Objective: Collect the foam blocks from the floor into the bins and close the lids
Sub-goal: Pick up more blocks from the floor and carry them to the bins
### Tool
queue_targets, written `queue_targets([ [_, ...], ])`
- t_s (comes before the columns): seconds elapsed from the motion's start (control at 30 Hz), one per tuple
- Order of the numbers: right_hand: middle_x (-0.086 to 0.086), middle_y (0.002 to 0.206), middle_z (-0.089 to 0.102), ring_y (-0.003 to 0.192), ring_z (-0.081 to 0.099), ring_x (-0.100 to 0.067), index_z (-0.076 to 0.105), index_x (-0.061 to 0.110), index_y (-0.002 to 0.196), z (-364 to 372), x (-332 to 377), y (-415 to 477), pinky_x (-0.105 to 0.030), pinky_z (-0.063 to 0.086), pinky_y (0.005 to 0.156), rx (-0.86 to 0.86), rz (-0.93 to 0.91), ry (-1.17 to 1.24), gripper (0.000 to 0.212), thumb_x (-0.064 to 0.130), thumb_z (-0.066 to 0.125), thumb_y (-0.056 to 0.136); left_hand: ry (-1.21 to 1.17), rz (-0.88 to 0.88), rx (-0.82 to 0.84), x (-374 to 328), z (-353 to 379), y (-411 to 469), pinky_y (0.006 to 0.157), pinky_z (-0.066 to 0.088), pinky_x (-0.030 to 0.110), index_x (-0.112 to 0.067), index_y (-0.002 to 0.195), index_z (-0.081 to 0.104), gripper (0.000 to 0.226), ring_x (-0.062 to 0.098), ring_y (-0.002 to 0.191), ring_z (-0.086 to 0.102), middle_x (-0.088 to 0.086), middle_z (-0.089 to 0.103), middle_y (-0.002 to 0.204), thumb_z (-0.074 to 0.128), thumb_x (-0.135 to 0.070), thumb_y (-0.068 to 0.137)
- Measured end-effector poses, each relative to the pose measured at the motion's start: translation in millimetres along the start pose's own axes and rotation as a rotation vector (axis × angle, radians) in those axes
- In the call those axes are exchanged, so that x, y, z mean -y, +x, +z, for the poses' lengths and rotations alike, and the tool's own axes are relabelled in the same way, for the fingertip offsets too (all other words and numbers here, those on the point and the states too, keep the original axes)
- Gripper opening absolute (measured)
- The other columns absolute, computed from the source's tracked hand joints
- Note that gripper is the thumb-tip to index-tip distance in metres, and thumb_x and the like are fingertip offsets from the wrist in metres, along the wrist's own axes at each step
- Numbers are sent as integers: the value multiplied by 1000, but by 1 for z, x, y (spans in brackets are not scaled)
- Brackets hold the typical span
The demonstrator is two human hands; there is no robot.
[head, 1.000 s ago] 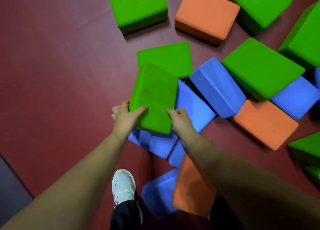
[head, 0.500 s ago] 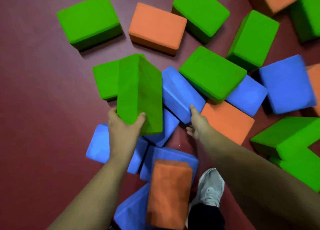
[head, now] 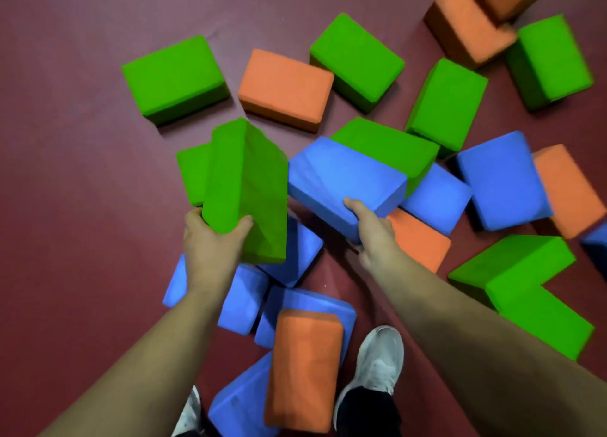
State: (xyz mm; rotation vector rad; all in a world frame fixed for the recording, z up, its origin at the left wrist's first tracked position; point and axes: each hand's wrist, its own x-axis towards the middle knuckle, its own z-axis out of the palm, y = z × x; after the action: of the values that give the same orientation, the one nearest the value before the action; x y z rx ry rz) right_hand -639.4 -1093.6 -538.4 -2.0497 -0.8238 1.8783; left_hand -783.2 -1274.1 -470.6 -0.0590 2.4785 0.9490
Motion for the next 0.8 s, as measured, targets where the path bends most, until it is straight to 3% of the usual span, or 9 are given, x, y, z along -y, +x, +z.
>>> queue_targets([
  [0.1,-7,103,69,86,68,-23,55,3,115,-9,58,-67,-26,53,63,-102,-152,-153,65,29,88,66,48,61,4,-57,-52,-14,90,50,47,-9,124,56,80,33,107,60,16,65,114,74,-56,63],
  [0.23,-12,117,63,102,63,-26,43,1,119,-13,149,-182,-41,52,90,-161,-354,-354,91,44,89,53,70,178,46,-149,-140,-35,79,54,44,-14,107,67,77,33,93,65,17,69,95,61,-68,52],
  [0.37,-18,117,60,104,61,-34,42,0,115,-12,229,-324,-45,50,89,-231,-544,-491,84,40,89,58,175,261,96,-249,-251,-66,90,49,46,-10,115,63,87,39,105,58,23,67,106,58,-70,52],
  [0.47,-20,115,57,105,59,-37,42,1,114,-13,272,-435,-46,50,88,-270,-675,-512,83,41,88,57,219,324,115,-320,-342,-105,101,39,44,-6,127,56,75,40,119,50,27,60,121,76,-51,70],
  [0.53,-20,115,55,106,56,-38,41,1,114,-16,291,-503,-46,48,88,-303,-741,-509,81,40,86,58,186,345,110,-350,-398,-134,107,32,42,-1,137,44,84,40,128,42,28,49,132,81,-41,73],
  [0.7,-20,120,51,113,51,-38,41,-2,122,-31,306,-635,-45,45,94,-325,-889,-473,84,36,85,61,-3,380,4,-377,-511,-194,102,40,40,0,120,55,71,38,120,44,27,52,117,83,-38,67],
  [0.8,-20,124,48,119,46,-39,40,-4,127,-33,305,-686,-46,40,102,-285,-972,-488,88,32,87,61,-78,431,-80,-379,-559,-225,100,40,39,-5,123,55,70,35,119,46,23,53,119,82,-38,68],
])
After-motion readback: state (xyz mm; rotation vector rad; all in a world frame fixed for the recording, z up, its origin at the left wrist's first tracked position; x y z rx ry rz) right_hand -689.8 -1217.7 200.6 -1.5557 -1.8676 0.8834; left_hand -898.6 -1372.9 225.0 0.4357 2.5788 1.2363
